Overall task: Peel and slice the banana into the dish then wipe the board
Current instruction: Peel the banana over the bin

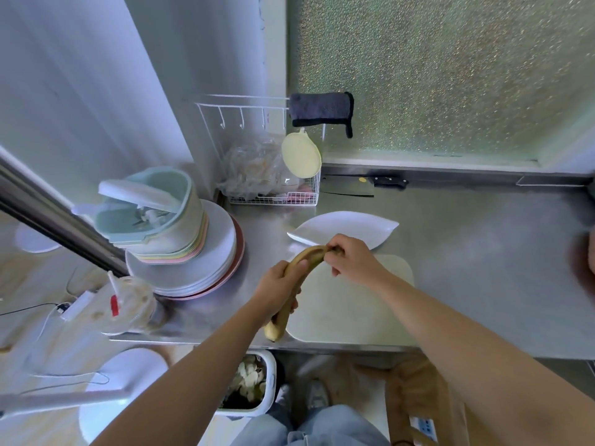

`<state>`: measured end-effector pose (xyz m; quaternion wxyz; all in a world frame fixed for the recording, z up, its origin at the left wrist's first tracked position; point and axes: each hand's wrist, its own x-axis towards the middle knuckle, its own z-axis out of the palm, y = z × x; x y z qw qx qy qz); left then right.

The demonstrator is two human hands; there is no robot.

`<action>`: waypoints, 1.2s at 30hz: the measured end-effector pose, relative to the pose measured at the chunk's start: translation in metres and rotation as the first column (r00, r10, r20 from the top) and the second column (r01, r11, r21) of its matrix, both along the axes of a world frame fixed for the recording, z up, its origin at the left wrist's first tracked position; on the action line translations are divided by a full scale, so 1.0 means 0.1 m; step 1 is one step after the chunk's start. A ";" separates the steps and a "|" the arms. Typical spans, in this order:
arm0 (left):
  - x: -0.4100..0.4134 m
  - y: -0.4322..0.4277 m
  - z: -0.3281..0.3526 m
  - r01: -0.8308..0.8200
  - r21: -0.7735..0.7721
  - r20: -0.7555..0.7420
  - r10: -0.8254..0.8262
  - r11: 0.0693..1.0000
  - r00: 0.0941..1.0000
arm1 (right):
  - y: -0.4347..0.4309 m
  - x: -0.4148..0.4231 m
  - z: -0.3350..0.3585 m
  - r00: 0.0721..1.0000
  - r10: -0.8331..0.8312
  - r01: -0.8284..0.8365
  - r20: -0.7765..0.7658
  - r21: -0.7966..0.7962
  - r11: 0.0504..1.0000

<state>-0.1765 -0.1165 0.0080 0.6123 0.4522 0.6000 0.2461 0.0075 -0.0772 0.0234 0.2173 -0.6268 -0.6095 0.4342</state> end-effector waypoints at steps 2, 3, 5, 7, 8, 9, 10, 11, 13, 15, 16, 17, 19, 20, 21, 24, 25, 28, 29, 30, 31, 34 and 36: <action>0.00 -0.02 0.01 -0.052 0.043 0.027 0.051 0.998 0.998 | -0.03 -0.07 0.00 0.955 -0.163 0.139 -0.249 -0.113 0.984; 0.01 -0.02 0.01 -0.091 0.046 0.051 0.088 0.995 0.995 | -0.05 -0.12 0.01 0.861 -0.277 0.195 -0.426 -0.226 0.954; 0.03 -0.04 0.02 -0.141 0.049 0.071 0.137 0.989 0.988 | -0.09 -0.22 0.02 0.649 -0.459 0.212 -0.607 -0.434 0.875; 0.04 -0.08 0.02 -0.143 0.065 0.042 0.140 0.988 0.989 | -0.11 -0.28 0.01 0.634 -0.496 0.204 -0.593 -0.490 0.847; 0.04 -0.10 0.03 -0.143 0.065 0.037 0.141 0.987 0.989 | -0.12 -0.29 0.01 0.662 -0.486 0.210 -0.571 -0.481 0.851; 0.04 -0.12 0.03 -0.144 0.061 0.038 0.142 0.988 0.989 | -0.12 -0.31 0.02 0.679 -0.483 0.225 -0.553 -0.469 0.854; 0.04 -0.13 0.04 -0.141 0.054 0.040 0.139 0.988 0.989 | -0.12 -0.32 0.02 0.683 -0.490 0.243 -0.542 -0.464 0.852; 0.05 -0.14 0.05 -0.137 0.051 0.039 0.135 0.989 0.990 | -0.11 -0.34 0.03 0.678 -0.505 0.263 -0.535 -0.465 0.845; 0.07 -0.15 0.07 -0.133 0.069 0.027 0.132 0.989 0.991 | -0.11 -0.37 0.05 0.660 -0.546 0.305 -0.516 -0.479 0.823; 0.09 -0.17 0.06 -0.132 0.103 -0.002 0.133 0.986 0.991 | -0.10 -0.42 0.07 0.623 -0.591 0.340 -0.512 -0.503 0.795; 0.10 -0.18 0.06 -0.129 0.118 -0.017 0.132 0.985 0.991 | -0.10 -0.43 0.09 0.611 -0.605 0.353 -0.511 -0.509 0.785; 0.10 -0.19 0.05 -0.126 0.128 -0.028 0.130 0.984 0.991 | -0.10 -0.45 0.10 0.604 -0.612 0.361 -0.510 -0.509 0.781; 0.09 -0.20 0.06 -0.113 0.141 -0.044 0.121 0.984 0.992 | -0.10 -0.47 0.11 0.602 -0.615 0.374 -0.509 -0.501 0.780; 0.08 -0.20 0.06 -0.105 0.147 -0.054 0.114 0.984 0.992 | -0.10 -0.48 0.11 0.601 -0.616 0.380 -0.508 -0.497 0.780; 0.08 -0.21 0.06 -0.098 0.153 -0.065 0.109 0.983 0.992 | -0.11 -0.49 0.11 0.601 -0.618 0.386 -0.507 -0.492 0.780; 0.08 -0.22 0.05 -0.110 0.157 -0.070 0.122 0.981 0.990 | -0.12 -0.51 0.12 0.599 -0.602 0.366 -0.528 -0.489 0.792; 0.07 -0.22 0.06 -0.131 0.151 -0.052 0.140 0.980 0.989 | -0.13 -0.51 0.12 0.600 -0.577 0.320 -0.553 -0.496 0.807; 0.03 -0.21 0.07 -0.182 0.114 0.029 0.179 0.977 0.983 | -0.15 -0.47 0.12 0.622 -0.501 0.179 -0.602 -0.514 0.839; 0.02 -0.21 0.07 -0.180 0.106 0.038 0.177 0.978 0.983 | -0.15 -0.45 0.11 0.646 -0.485 0.172 -0.589 -0.507 0.844; 0.02 -0.22 0.07 -0.173 0.102 0.039 0.170 0.980 0.985 | -0.14 -0.44 0.10 0.671 -0.475 0.175 -0.569 -0.500 0.848; 0.02 -0.23 0.07 -0.170 0.098 0.038 0.167 0.981 0.985 | -0.13 -0.44 0.10 0.693 -0.469 0.182 -0.547 -0.496 0.849; 0.02 -0.24 0.07 -0.176 0.108 0.033 0.174 0.978 0.984 | -0.10 -0.42 0.10 0.729 -0.464 0.199 -0.503 -0.493 0.847; 0.02 -0.24 0.05 -0.165 0.133 -0.004 0.167 0.977 0.986 | -0.07 -0.42 0.12 0.738 -0.479 0.220 -0.475 -0.502 0.836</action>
